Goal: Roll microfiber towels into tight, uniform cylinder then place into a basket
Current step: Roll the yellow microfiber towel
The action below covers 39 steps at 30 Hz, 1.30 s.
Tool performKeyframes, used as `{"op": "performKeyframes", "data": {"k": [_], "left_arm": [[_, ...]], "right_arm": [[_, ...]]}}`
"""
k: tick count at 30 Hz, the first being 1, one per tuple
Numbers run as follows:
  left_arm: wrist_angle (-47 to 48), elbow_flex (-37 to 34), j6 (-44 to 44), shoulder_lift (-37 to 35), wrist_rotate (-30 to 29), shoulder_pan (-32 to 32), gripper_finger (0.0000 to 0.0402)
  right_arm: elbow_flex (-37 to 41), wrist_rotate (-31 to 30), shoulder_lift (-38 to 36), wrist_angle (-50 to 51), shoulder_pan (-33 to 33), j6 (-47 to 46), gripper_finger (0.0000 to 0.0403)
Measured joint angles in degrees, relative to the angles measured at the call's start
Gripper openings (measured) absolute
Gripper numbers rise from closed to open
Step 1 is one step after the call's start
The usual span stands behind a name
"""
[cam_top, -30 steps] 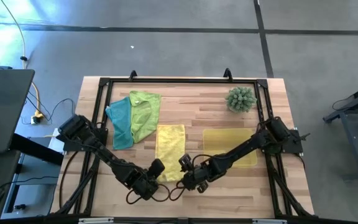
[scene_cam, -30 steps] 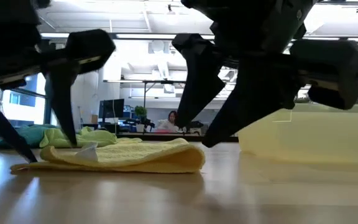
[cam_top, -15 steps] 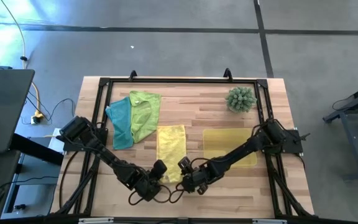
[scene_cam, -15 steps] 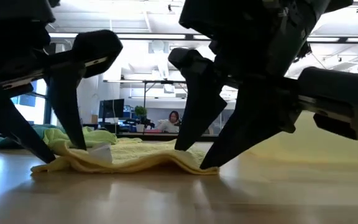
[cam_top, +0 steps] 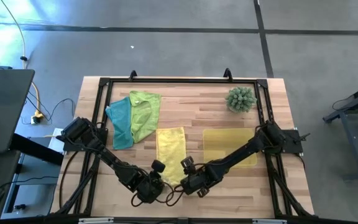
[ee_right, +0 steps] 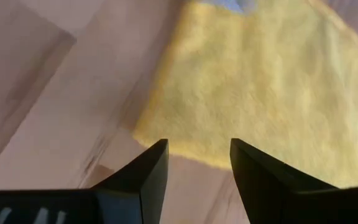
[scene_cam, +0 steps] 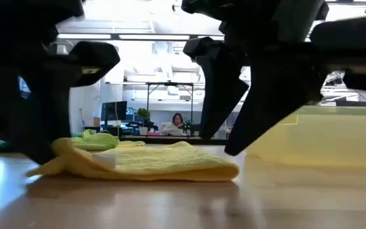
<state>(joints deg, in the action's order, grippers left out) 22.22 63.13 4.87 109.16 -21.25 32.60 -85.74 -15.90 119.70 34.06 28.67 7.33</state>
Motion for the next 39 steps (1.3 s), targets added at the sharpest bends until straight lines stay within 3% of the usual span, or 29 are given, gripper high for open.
{"op": "performKeyframes", "data": {"k": [4,11,15,22,28,39], "left_arm": [[1.7,3.1,1.0,0.0,3.7,0.0,0.0073],[11.9,6.8,0.8,-0.2,3.5,0.7,0.012],[11.9,5.1,-7.0,-0.2,3.3,1.0,0.0137],[7.0,1.4,-15.9,-0.2,-3.8,0.6,0.0141],[2.8,-1.1,-19.9,-0.5,-0.7,0.0,0.0141],[2.0,-0.5,-20.5,-0.2,-3.3,0.1,0.0141]], "right_arm": [[-2.0,0.0,-0.1,1.6,0.0,-2.7,0.0167],[-2.2,3.0,-0.1,4.7,0.0,-1.1,0.0167],[0.8,4.4,-0.1,2.4,0.4,5.3,0.0167],[6.9,2.9,-0.6,-6.5,0.8,10.4,0.0167],[7.9,-1.7,-0.5,-8.8,2.2,14.4,0.0167],[7.8,-3.9,-0.3,-10.4,3.3,21.6,0.0167]]}}
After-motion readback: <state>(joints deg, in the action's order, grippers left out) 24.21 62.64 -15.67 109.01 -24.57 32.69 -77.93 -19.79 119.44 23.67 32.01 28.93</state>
